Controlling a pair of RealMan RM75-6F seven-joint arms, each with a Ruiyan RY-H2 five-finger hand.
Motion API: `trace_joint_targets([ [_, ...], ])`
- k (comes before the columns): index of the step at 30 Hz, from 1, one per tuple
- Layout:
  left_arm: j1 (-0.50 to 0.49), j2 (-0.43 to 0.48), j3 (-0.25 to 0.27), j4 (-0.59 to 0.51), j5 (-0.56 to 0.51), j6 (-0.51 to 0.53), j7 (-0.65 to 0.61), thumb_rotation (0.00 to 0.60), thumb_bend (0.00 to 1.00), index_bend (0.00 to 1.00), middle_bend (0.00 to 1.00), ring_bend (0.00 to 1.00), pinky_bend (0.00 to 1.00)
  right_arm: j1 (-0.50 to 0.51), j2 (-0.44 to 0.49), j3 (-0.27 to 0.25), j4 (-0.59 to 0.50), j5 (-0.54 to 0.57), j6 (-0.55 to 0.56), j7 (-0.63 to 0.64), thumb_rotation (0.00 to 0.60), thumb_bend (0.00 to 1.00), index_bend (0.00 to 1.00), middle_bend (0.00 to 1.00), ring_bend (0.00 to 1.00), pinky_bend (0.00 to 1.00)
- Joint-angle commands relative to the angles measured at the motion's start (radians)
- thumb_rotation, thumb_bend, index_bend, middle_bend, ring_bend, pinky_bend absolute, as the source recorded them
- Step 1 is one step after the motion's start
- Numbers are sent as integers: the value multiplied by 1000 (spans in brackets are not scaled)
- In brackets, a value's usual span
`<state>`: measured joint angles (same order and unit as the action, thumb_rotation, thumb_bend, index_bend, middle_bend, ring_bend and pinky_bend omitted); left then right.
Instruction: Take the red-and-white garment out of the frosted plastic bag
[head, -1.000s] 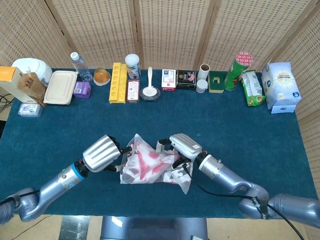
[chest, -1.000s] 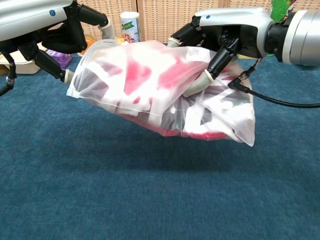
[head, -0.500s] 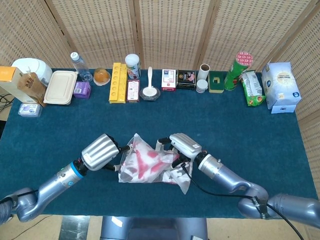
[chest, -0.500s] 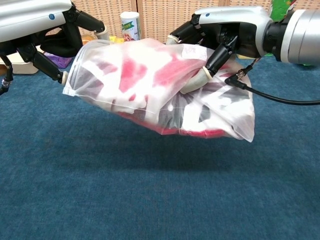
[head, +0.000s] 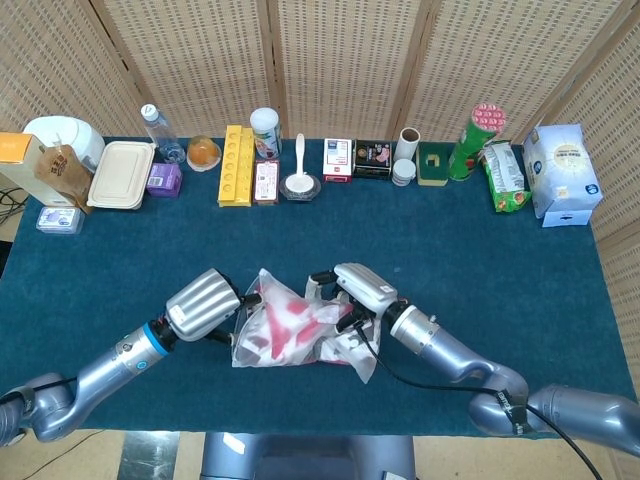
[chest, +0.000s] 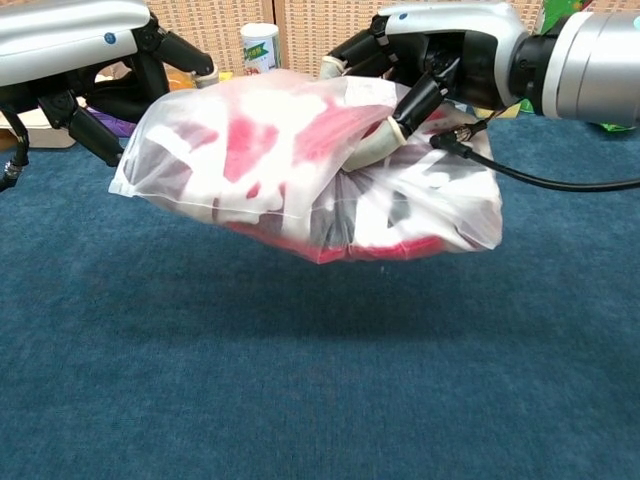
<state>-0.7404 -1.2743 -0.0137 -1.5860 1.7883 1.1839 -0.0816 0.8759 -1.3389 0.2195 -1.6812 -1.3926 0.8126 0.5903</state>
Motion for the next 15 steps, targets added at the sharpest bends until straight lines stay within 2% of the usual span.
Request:
trace_joint_targets([
  [1,-3,0,3,4,-6,-7,-21,553,221,479,997,906,865,0,0,5,-2,1,2,10,600,182,846,917,1000,1000],
  [8,-18,-15,2,-3,-11,-14,-101,552,226,479,997,906,865,4,-7,24,-3,16,4,28,600,182,846,917,1000,1000],
  [15,-25,-24,1,5,-22,-27,-106,547,281,509,998,906,865,6,-23,54,16,72,5,36,600,181,846,918,1000,1000],
])
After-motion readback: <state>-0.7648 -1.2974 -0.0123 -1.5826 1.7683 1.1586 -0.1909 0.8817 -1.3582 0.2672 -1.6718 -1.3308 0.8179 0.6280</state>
